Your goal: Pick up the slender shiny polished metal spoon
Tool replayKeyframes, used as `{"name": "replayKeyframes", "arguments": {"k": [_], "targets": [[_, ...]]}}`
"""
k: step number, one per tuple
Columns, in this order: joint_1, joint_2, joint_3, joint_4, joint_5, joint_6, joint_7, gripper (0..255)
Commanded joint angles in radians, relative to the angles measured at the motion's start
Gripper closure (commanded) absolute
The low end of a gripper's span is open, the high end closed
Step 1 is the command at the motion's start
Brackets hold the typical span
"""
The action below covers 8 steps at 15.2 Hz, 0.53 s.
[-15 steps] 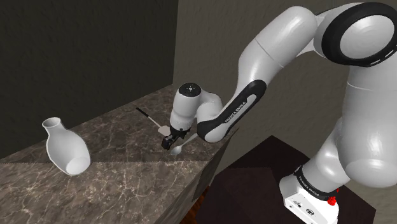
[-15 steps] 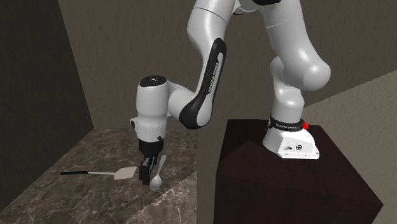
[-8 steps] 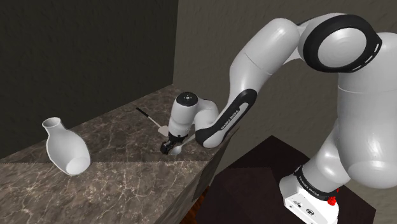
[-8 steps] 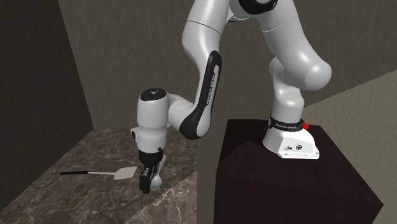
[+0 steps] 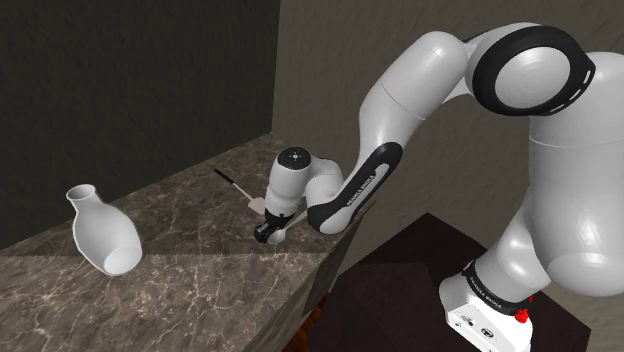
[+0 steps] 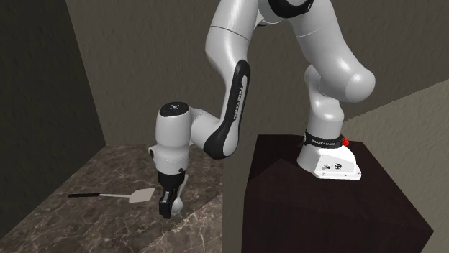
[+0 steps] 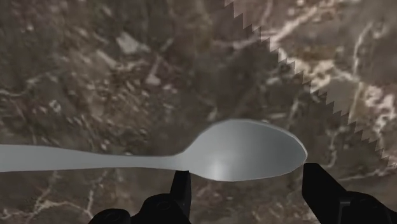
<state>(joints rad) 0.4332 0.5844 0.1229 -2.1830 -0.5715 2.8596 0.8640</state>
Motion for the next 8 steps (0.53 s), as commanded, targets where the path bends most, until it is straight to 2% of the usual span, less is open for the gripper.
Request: {"name": "replayKeyframes", "arguments": {"k": [1,8], "targets": [[0.000,0.001,0.000,0.000,0.000,0.000,0.000,255],[-0.033,-0.065,0.042,-0.021,0.036,-0.048,-0.036,255]]}}
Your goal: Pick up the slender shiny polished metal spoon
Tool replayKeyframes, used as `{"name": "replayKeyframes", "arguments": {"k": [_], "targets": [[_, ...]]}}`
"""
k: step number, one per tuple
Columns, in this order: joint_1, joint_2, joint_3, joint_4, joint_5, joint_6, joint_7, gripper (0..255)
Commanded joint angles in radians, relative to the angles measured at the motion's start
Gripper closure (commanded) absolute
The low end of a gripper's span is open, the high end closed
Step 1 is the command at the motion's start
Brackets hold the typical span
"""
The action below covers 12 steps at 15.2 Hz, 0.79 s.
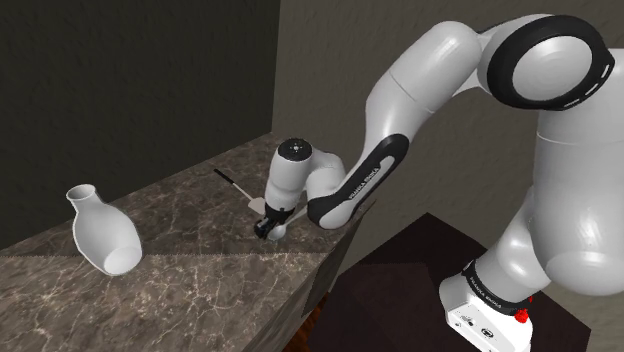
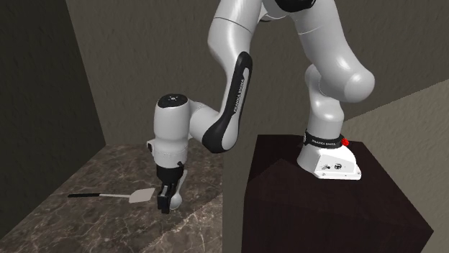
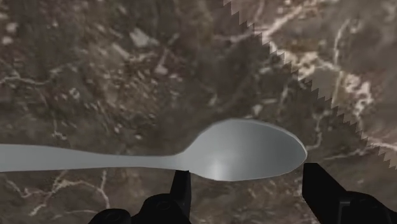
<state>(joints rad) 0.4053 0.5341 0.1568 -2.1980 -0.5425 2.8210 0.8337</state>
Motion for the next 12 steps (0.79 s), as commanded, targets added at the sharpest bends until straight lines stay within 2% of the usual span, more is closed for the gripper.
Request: {"name": "replayKeyframes", "arguments": {"k": [1,12], "targets": [[-0.012,-0.027,0.016,-0.011,0.015,-0.018,-0.013,255],[-0.065,-0.143,0.086,-0.040,0.095,-0.104,-0.085,255]]}}
